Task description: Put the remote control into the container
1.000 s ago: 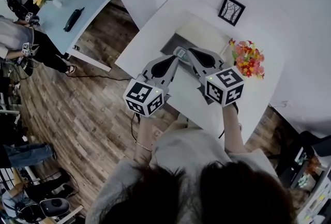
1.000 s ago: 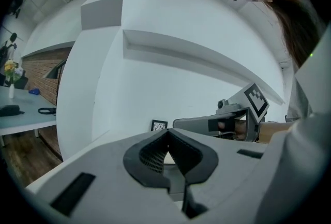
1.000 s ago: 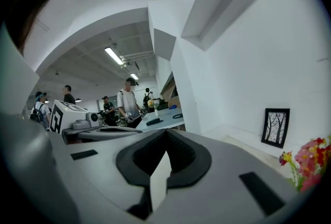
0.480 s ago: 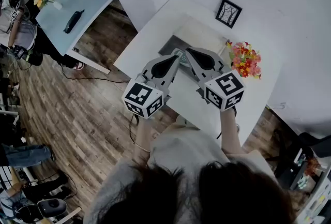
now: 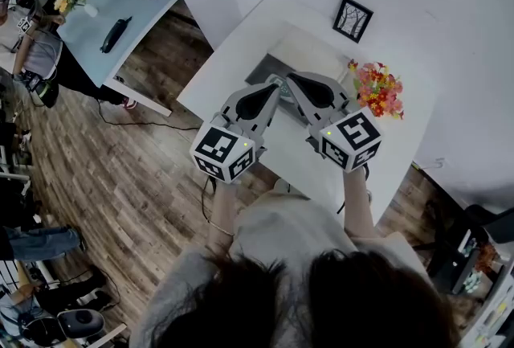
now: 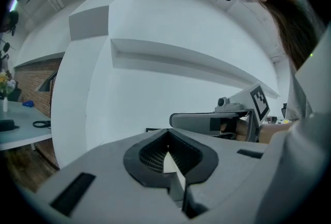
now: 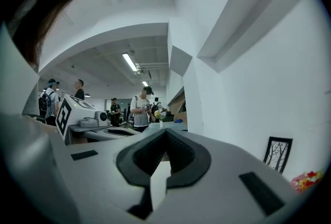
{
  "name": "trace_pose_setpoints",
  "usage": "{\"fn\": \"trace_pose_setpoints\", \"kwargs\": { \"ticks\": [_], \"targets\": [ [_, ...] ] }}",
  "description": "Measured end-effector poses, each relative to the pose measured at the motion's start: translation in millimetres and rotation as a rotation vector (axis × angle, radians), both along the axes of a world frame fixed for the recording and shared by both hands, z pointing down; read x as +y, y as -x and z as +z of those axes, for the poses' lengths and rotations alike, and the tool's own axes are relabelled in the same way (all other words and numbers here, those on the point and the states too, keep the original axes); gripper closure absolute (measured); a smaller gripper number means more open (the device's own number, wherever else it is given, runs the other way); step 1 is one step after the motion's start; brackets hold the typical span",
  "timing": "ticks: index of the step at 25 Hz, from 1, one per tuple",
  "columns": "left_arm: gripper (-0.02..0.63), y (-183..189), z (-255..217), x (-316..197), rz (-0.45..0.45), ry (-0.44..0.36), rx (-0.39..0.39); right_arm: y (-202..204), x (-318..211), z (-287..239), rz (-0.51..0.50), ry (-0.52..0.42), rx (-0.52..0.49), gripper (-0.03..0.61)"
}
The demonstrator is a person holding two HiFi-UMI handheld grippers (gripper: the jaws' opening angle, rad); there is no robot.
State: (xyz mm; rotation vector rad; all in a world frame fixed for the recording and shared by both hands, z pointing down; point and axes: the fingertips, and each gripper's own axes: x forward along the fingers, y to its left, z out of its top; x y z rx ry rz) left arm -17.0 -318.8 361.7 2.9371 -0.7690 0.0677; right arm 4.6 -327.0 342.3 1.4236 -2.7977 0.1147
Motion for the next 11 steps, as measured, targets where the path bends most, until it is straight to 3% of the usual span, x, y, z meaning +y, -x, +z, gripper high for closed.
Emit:
{"fn": "trace_pose_setpoints", "kwargs": {
  "ticks": [11],
  "targets": [
    [0.611, -2.9, -4.2, 11.7, 0.002, -0.007, 0.003, -1.0, 12.6, -2.8, -0.01, -0.009, 0.0, 0.581]
  ]
}}
